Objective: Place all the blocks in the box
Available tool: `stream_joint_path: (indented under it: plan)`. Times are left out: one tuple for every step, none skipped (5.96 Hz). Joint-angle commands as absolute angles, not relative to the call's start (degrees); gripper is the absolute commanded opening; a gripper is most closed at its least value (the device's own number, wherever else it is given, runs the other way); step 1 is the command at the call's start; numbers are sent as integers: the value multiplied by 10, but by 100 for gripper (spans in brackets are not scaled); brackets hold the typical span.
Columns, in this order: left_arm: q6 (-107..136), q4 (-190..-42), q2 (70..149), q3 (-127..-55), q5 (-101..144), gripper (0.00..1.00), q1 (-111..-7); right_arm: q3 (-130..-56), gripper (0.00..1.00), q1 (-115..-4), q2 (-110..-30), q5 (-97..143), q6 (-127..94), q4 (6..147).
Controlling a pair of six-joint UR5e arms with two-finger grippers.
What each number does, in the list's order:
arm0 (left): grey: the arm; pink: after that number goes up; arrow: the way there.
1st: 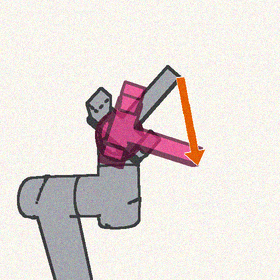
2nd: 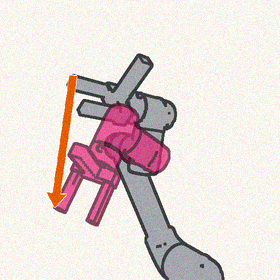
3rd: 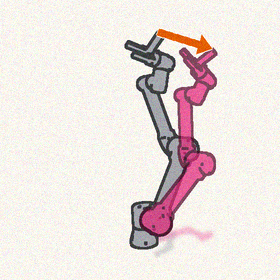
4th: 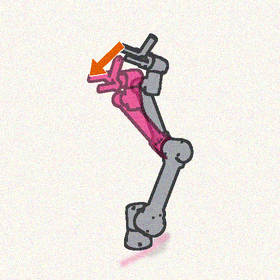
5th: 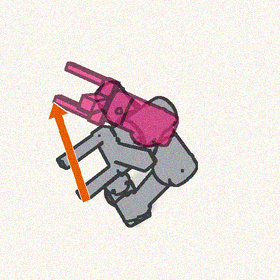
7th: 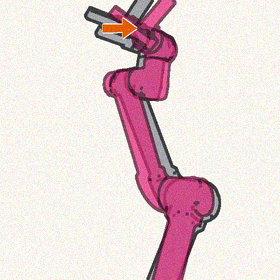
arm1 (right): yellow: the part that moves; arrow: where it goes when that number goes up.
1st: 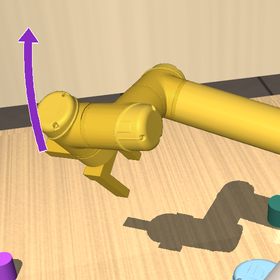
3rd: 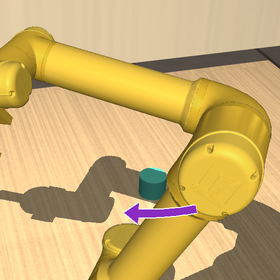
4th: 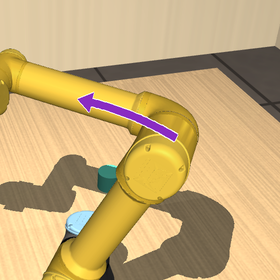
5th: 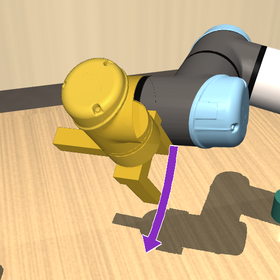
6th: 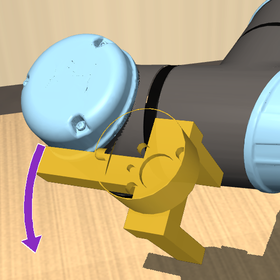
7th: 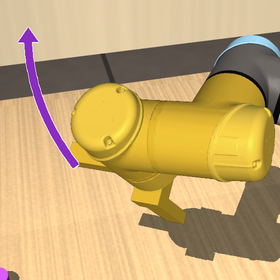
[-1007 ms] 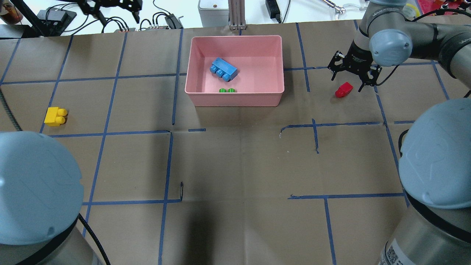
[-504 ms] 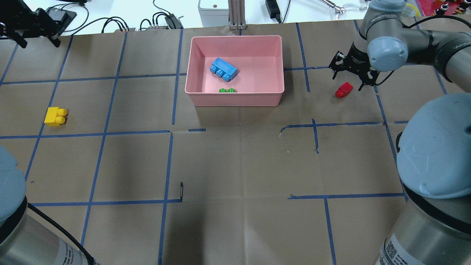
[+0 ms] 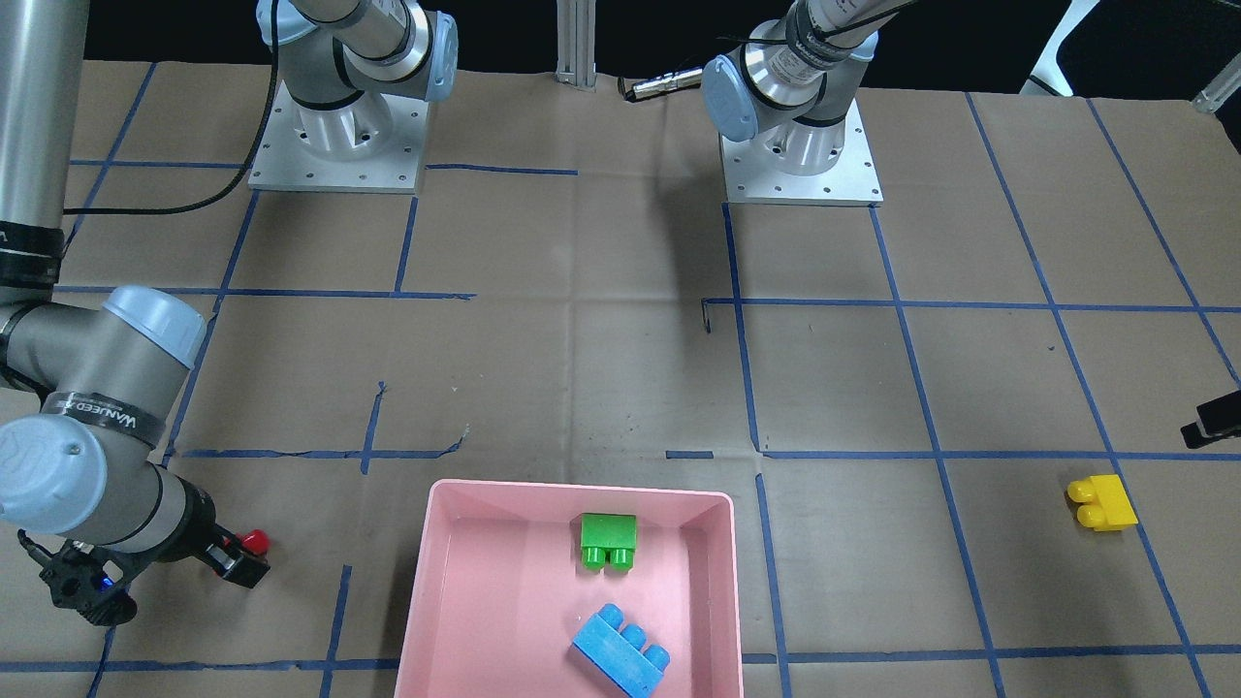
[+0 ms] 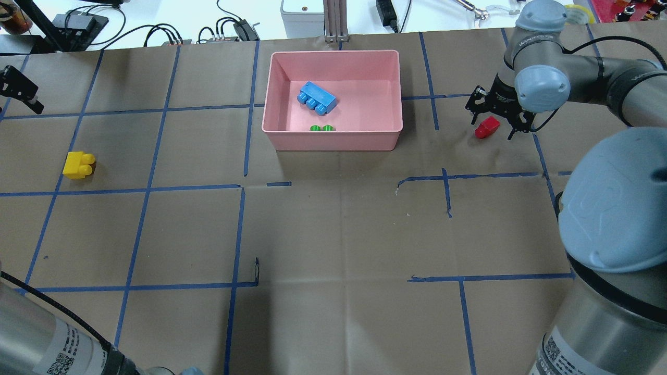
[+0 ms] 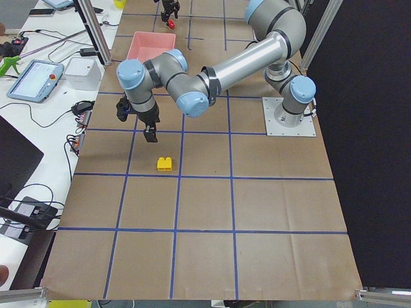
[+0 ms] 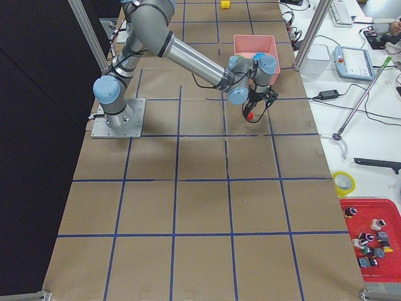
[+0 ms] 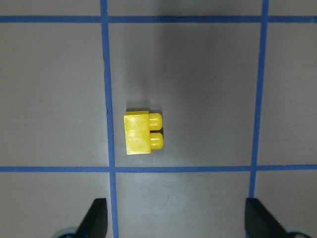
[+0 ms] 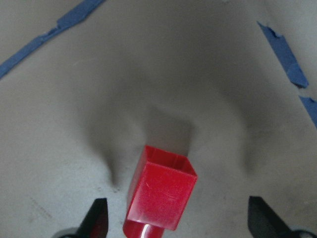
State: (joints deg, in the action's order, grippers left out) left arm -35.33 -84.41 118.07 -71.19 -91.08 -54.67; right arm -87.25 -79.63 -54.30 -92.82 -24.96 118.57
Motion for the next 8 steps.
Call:
stream_joint_path:
  plan:
    - [-376, -727, 1186, -802, -905, 96, -514, -875, 80, -796, -541, -933, -250, 1205]
    - [-376, -671, 1217, -819, -882, 96, -513, -875, 52, -796, -541, -929, -251, 1204]
    - [-370, -659, 1241, -817, -875, 96, -519, -875, 32, -796, -542, -929, -250, 1195]
    - [-349, -657, 1251, -819, -852, 97, -521, -877, 8, -796, -543, -929, -252, 1183]
    - [-348, -623, 1273, -820, -850, 97, -533, -875, 2, -796, -553, -929, -242, 1168]
    - [-348, -607, 1285, -822, -853, 97, -541, -863, 1, -798, -598, -928, -222, 1105]
    - [-350, -608, 1281, -826, -857, 97, -541, -859, 1, -804, -646, -927, -204, 1062]
    - [-352, -608, 1283, -834, -859, 97, -540, -858, 1, -830, -675, -926, -198, 1061]
